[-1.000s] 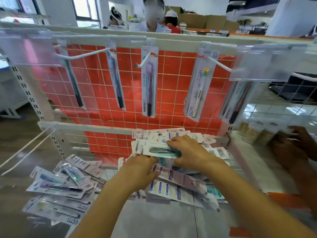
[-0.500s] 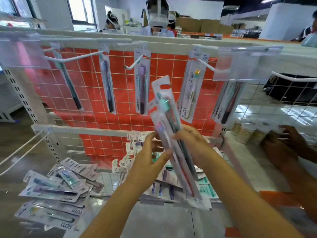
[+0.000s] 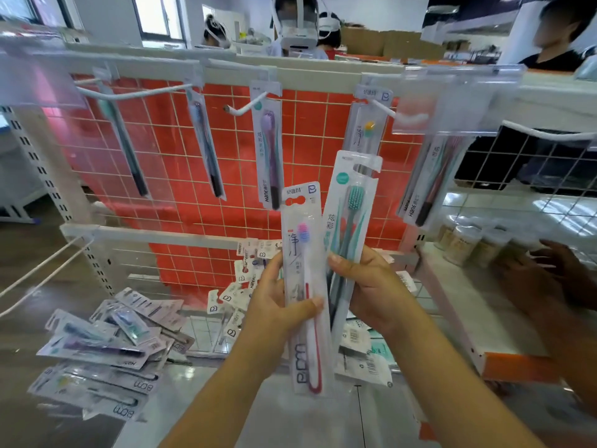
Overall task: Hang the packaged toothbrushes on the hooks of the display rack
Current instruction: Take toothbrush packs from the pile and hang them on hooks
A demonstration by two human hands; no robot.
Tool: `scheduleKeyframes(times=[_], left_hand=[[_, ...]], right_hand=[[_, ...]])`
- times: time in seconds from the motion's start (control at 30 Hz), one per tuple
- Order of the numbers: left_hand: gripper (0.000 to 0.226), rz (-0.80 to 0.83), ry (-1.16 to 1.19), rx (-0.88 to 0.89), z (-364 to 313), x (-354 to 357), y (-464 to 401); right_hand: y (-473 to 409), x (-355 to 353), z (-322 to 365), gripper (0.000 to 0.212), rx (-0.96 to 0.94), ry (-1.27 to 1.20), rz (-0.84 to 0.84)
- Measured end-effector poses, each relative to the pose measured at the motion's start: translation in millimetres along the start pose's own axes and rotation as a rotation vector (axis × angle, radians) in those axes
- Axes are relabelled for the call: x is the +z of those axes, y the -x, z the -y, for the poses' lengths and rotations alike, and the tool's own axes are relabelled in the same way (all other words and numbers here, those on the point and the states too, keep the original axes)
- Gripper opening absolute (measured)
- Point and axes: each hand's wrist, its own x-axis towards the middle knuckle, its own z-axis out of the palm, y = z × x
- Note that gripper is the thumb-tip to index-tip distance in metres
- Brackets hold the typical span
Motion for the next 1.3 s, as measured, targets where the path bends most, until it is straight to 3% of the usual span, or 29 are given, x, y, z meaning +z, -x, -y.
scheduleKeyframes(times=[0.23,0.37,0.53,0.73,1.0,1.3], left_hand=[[0.063,-0.129,0.047,-0.001,-3.0,-9.3,8.1],[0.058,-0.211,0.038,0.037,-5.5,-12.6,12.4],[0.054,-0.272,0.030,0.059,-8.3,-13.0,21.7],[0.066,-0.362,0.061,0.095,-5.5,-30.4,34.8],[0.069,-0.423,0.093,0.114,-10.8,-78.3,38.4],[0.051,-0.361,0.079,0.109,-36.9,-161.4,38.6]], right_hand=[[13.5,-5.5,-4.4,0.038,-0.092,0.102,-0.111],[20.9,-12.5,-3.7,0.027,-0.094,0.087,-0.170],[30.4,-14.4,-9.1,0.028,-0.015,0.122,-0.139],[26.8,0.7,-26.2,0.027,0.052,0.164,-0.100],[9.5,38.1,-43.9,0.028,0.117,0.226,-0.115],[-25.3,108.4,-81.1,0.027,0.179,0.201,-0.139]])
